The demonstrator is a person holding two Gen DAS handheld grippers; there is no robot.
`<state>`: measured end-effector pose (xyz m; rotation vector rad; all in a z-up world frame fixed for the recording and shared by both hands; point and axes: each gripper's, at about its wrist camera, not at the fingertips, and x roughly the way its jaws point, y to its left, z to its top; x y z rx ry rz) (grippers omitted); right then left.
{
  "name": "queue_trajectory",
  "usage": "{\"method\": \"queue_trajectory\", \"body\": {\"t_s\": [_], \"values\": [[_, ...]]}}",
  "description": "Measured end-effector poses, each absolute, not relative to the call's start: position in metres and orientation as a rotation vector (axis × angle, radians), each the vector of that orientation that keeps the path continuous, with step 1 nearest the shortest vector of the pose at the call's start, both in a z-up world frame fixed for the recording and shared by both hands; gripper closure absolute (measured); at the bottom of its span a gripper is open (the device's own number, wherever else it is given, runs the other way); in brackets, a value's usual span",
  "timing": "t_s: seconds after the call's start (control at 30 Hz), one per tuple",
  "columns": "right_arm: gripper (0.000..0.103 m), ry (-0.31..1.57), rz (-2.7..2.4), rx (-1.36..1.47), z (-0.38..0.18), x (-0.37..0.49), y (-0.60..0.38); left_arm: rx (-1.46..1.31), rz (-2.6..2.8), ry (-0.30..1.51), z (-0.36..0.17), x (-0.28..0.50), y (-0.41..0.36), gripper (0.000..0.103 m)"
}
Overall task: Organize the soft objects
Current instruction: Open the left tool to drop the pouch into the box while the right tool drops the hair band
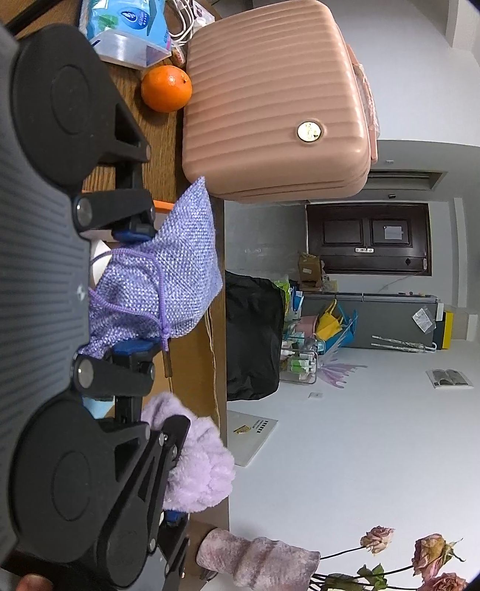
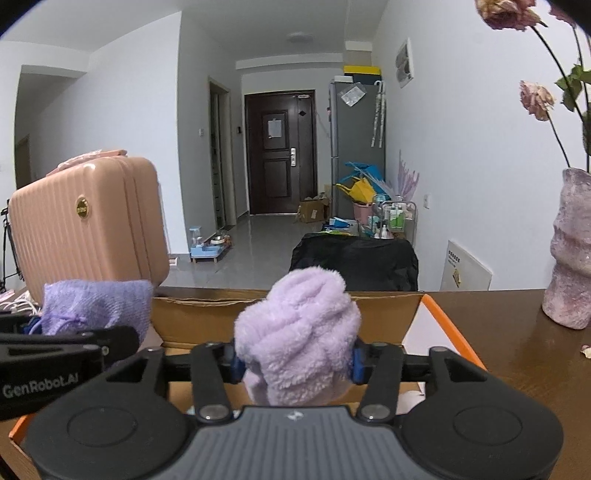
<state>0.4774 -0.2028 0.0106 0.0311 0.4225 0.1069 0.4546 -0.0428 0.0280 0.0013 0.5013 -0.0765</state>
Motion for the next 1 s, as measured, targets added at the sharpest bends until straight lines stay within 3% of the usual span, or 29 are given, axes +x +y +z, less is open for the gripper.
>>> {"method": "queue_trajectory", "body": {"t_s": [0.17, 0.27, 0.4, 0.47, 0.57, 1.0], "values": [[0.041, 0.426, 0.073, 0.054, 0.01, 0.479, -0.209, 0.0, -0.062, 0.504, 0.028, 0.455, -0.042, 0.045], [0.029, 0.426, 0.051, 0.066, 0.01, 0.48, -0.213, -0.001, -0.054, 0.492, 0.029, 0.455, -0.04, 0.036], [0.01, 0.416, 0.023, 0.082, 0.011, 0.478, -0.218, 0.001, -0.034, 0.476, 0.032, 0.45, -0.04, 0.019], [0.008, 0.413, 0.006, 0.089, 0.012, 0.478, -0.222, 0.006, -0.024, 0.465, 0.034, 0.449, -0.039, 0.015], [0.002, 0.427, -0.009, 0.111, 0.012, 0.479, -0.228, 0.008, -0.008, 0.455, 0.036, 0.446, -0.04, 0.001], [0.0, 0.434, -0.031, 0.131, 0.015, 0.477, -0.234, 0.005, 0.007, 0.443, 0.041, 0.439, -0.04, 0.0]]}}
